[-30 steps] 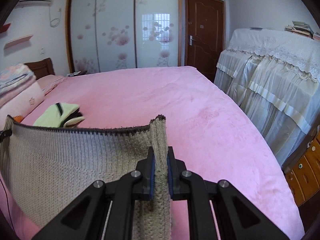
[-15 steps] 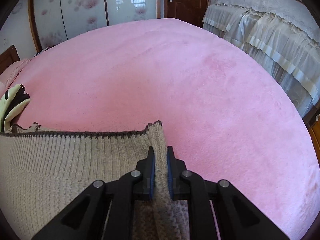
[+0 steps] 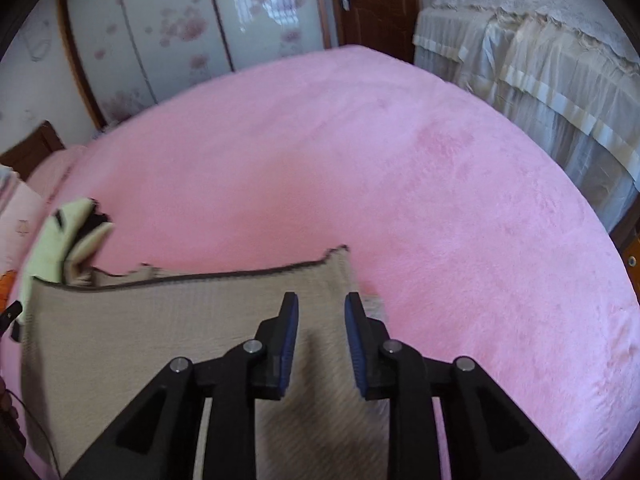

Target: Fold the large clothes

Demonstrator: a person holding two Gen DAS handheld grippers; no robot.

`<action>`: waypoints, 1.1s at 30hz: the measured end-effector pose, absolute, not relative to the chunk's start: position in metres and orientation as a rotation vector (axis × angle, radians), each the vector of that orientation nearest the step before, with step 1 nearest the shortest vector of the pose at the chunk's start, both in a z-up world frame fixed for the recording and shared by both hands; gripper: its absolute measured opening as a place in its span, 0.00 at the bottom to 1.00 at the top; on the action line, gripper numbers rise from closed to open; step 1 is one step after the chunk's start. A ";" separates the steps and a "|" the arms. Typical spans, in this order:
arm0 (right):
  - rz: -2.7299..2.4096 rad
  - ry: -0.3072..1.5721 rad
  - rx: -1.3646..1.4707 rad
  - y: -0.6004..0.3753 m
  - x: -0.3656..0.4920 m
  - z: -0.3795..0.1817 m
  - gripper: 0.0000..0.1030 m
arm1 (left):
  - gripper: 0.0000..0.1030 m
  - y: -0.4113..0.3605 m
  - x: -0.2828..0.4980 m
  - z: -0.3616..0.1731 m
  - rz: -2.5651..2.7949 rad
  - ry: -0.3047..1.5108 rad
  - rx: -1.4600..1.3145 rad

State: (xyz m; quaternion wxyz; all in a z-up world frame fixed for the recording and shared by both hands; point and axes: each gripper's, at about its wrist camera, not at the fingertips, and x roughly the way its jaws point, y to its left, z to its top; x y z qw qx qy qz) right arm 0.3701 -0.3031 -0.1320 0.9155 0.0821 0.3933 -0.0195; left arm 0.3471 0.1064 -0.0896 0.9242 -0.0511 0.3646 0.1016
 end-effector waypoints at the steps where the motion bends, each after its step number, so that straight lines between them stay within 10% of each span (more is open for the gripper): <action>1: -0.021 0.802 0.148 -0.292 0.364 -0.128 0.24 | 0.64 0.106 0.340 -0.083 0.195 0.737 -0.108; 13: 0.235 0.841 0.059 -0.127 0.379 -0.160 0.24 | 0.63 0.017 0.377 -0.159 0.157 0.825 -0.053; 16: 0.136 0.888 0.047 -0.154 0.401 -0.186 0.22 | 0.64 0.032 0.390 -0.178 0.216 0.825 0.016; 18: 0.157 0.890 0.112 -0.195 0.408 -0.195 0.00 | 0.64 0.052 0.388 -0.176 0.179 0.796 -0.004; 24: -0.167 0.846 0.028 -0.303 0.408 -0.195 0.02 | 0.49 0.098 0.388 -0.176 0.150 0.783 -0.042; 33: -0.075 0.848 0.289 -0.363 0.402 -0.205 0.00 | 0.53 0.133 0.383 -0.176 0.226 0.755 -0.139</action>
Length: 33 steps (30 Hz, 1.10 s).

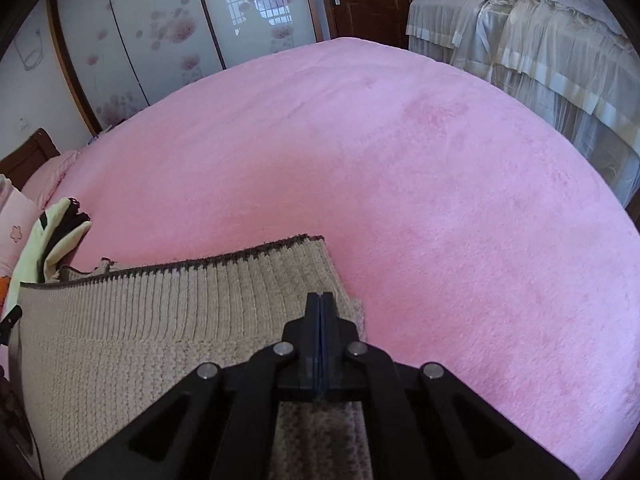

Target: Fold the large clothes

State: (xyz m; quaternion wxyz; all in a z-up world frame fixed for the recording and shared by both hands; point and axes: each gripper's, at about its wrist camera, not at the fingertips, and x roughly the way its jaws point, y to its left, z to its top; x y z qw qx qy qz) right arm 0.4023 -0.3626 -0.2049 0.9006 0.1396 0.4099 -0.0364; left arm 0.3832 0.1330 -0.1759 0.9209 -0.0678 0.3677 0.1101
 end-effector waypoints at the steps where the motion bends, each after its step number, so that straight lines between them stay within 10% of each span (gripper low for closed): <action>1: -0.058 0.848 0.323 -0.369 0.400 -0.207 0.00 | 0.56 0.146 0.382 -0.181 0.215 0.778 -0.185; 22: 0.153 0.854 0.197 -0.253 0.278 -0.099 0.03 | 0.60 0.069 0.256 -0.079 -0.074 0.879 -0.134; 33: 0.301 0.907 0.113 -0.154 0.216 -0.165 0.03 | 0.61 0.043 0.185 -0.179 0.059 0.966 -0.226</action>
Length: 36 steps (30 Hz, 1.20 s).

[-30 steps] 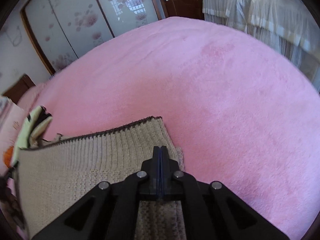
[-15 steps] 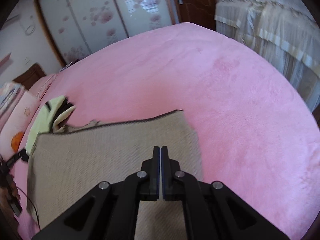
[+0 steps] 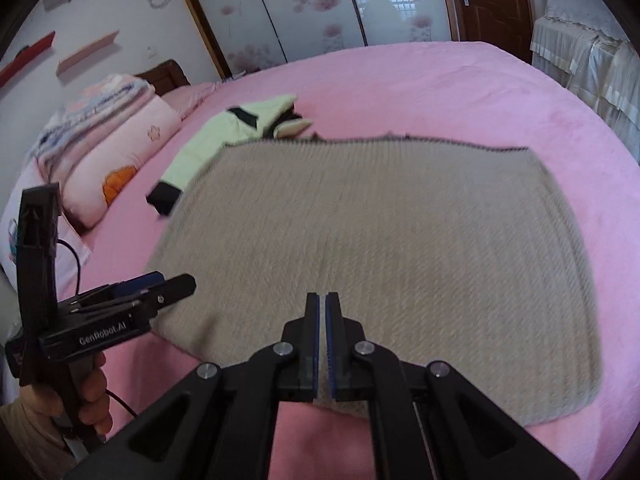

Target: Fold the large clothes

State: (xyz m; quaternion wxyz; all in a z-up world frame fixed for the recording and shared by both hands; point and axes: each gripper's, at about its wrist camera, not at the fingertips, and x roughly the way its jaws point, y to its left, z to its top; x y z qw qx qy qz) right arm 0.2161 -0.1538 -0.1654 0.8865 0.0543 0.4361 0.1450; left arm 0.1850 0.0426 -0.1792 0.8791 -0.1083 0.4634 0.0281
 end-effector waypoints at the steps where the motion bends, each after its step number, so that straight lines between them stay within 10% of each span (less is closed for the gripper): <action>1: 0.272 0.919 0.102 -0.158 0.216 -0.175 0.03 | 0.61 0.048 0.181 -0.185 0.085 0.965 -0.226; 14: -0.028 0.927 0.287 -0.326 0.181 -0.215 0.00 | 0.56 0.092 0.164 -0.201 0.087 0.940 -0.260; 36: -0.032 0.909 0.193 -0.276 0.170 -0.161 0.04 | 0.60 0.068 0.134 -0.140 0.065 1.040 -0.280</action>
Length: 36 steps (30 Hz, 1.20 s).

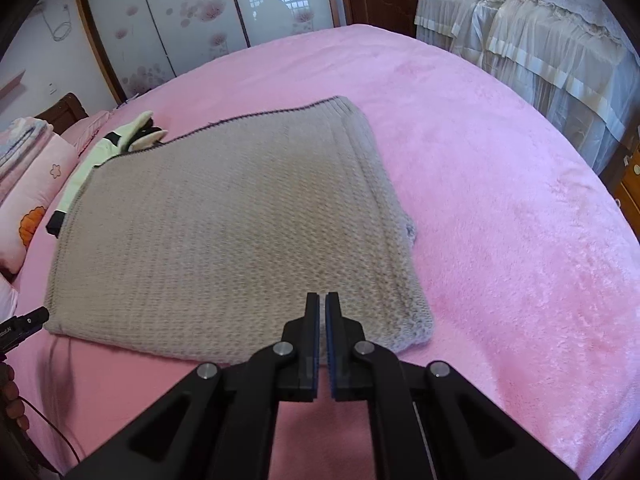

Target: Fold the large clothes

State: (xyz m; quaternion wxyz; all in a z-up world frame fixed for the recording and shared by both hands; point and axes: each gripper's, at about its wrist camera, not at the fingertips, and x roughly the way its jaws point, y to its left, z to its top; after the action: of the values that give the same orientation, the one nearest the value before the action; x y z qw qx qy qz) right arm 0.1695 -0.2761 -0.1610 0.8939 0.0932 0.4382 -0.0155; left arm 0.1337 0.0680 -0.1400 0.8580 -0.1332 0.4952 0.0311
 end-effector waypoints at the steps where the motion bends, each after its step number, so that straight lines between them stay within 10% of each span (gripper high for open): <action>1: -0.021 0.900 0.191 -0.272 0.167 -0.155 0.08 | 0.61 0.067 0.130 -0.136 0.059 1.037 -0.285; 14: 0.085 0.735 0.093 -0.198 0.134 -0.091 0.21 | 0.68 0.062 0.070 -0.144 -0.076 1.029 -0.532; 36: 0.176 0.745 0.087 -0.156 0.155 -0.159 0.21 | 0.68 0.082 0.164 -0.239 -0.165 0.769 -0.902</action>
State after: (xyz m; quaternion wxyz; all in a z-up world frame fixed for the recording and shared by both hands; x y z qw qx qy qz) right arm 0.1552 -0.1562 -0.1589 0.9268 0.0426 0.3631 0.0859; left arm 0.1636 0.0818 -0.2388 0.8263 -0.4247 0.3618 -0.0775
